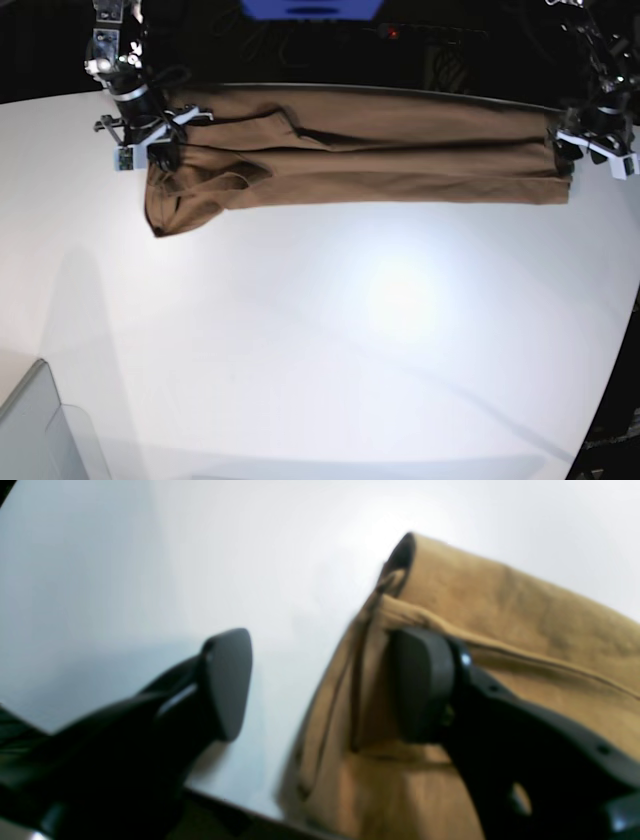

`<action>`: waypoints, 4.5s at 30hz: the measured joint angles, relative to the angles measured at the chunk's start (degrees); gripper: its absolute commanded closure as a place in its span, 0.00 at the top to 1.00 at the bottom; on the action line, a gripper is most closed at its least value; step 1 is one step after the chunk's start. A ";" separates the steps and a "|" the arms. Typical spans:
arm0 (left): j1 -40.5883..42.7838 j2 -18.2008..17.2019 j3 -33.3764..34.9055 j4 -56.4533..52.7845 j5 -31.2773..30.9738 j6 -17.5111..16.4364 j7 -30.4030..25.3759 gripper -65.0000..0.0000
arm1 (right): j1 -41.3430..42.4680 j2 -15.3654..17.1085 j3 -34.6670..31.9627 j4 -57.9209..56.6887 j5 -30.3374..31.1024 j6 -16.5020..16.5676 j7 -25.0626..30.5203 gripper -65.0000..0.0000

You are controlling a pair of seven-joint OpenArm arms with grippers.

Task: Layout the t-shirt on the table in an organized manner, then fold the t-shirt properly
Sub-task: 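Lay the folded strip down and hold its ends with both grippers, then slide the left gripper along the strip toward the right gripper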

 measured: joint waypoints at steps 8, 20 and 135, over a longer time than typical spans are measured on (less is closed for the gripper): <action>-0.81 -0.94 4.50 -5.55 -1.73 -0.09 -6.62 0.45 | 0.35 0.00 0.00 0.00 0.00 0.00 -0.28 0.00; -1.64 -0.20 4.74 -0.74 -0.57 -0.02 -0.83 0.00 | 0.61 0.00 0.00 -0.11 -0.04 -0.02 -0.28 0.00; 4.48 12.72 35.63 13.55 13.46 6.95 -3.39 0.31 | 2.67 -5.55 5.29 3.89 -1.05 -0.35 -10.36 0.52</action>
